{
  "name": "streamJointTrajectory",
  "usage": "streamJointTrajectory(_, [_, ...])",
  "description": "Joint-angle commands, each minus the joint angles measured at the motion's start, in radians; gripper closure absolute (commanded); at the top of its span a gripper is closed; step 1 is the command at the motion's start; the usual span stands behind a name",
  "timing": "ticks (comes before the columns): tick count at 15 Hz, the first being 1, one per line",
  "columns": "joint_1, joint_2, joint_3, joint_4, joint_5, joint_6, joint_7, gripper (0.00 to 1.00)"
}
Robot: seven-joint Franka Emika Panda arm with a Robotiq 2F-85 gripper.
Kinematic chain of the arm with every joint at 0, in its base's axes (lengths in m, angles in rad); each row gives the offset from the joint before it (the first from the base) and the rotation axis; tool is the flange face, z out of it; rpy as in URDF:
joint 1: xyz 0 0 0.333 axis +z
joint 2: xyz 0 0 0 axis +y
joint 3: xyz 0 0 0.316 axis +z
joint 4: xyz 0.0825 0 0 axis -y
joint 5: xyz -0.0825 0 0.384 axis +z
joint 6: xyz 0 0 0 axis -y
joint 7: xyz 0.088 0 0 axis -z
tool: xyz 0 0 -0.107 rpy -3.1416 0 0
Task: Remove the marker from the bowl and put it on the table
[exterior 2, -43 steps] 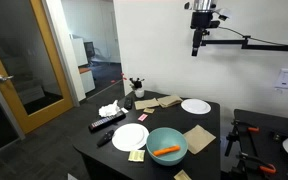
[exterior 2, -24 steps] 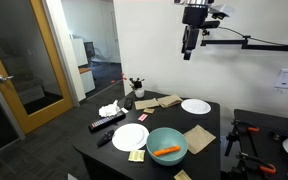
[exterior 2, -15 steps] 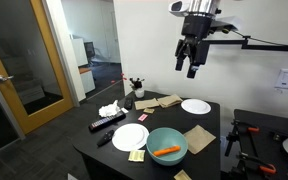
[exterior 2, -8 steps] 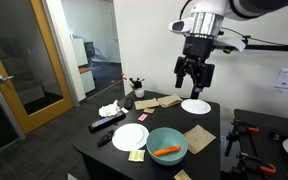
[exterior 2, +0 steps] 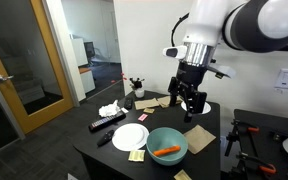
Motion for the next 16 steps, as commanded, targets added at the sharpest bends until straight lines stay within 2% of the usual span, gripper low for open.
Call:
streamJointTrajectory(1, [-0.012,0.081,0.017,0.002,-0.004,0.082,-0.034,0.00])
streamJointTrajectory(5, [-0.027,0.166,0.036,0.004,0.005,0.158,-0.071,0.00])
streamJointTrajectory(10, [-0.078,0.263,0.070,0.010,-0.038,0.240,-0.062,0.00])
streamJointTrajectory(15, [-0.151,0.335,0.096,0.024,-0.114,0.279,-0.045,0.00])
streamJointTrajectory(16, [-0.156,0.306,0.116,0.006,-0.104,0.256,-0.030,0.00])
